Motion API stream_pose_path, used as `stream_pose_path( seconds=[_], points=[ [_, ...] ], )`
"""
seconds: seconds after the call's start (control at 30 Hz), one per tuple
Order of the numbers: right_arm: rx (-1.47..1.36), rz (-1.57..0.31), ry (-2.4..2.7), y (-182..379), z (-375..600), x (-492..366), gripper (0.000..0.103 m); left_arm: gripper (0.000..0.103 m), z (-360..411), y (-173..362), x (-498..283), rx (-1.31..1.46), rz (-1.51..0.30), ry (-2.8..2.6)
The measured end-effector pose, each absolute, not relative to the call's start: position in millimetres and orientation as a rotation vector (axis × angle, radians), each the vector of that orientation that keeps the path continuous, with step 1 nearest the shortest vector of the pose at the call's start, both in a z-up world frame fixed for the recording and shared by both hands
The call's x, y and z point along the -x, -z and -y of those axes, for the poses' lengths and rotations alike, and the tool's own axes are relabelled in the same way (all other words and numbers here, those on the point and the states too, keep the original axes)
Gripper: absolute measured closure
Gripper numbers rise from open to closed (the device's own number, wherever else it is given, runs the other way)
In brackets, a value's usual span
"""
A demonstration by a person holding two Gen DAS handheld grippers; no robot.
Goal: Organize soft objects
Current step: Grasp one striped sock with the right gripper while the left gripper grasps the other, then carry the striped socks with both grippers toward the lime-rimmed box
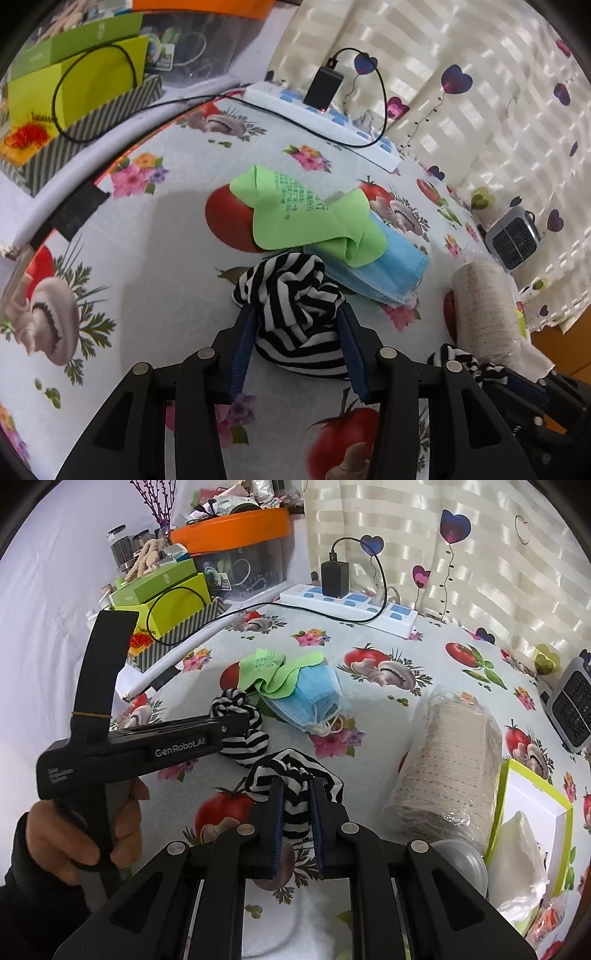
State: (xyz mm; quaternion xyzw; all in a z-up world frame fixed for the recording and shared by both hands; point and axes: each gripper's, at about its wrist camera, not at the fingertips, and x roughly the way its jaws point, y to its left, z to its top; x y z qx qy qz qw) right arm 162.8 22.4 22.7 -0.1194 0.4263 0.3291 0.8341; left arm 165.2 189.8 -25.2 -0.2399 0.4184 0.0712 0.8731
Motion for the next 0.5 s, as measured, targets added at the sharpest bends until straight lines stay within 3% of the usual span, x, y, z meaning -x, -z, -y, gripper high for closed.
stream_pose_path(
  seconds=[0.07,0.17,0.5],
  points=[
    [0.245,-0.899,-0.703,-23.3,-20.7,-161.3,0.089,0.086,-188.8,26.2,-166.0,0.489,-0.879,-0.151],
    [0.234,-0.887,-0.715,-26.2,-17.5,-156.3,0.089,0.093,-185.8,25.7,-165.7,0.452,-0.878,-0.165],
    [0.175,-0.823,-0.707,-44.4,13.4,-139.9,0.089,0.094,-166.2,-6.2,-136.2,0.41,-0.793,-0.136]
  ],
)
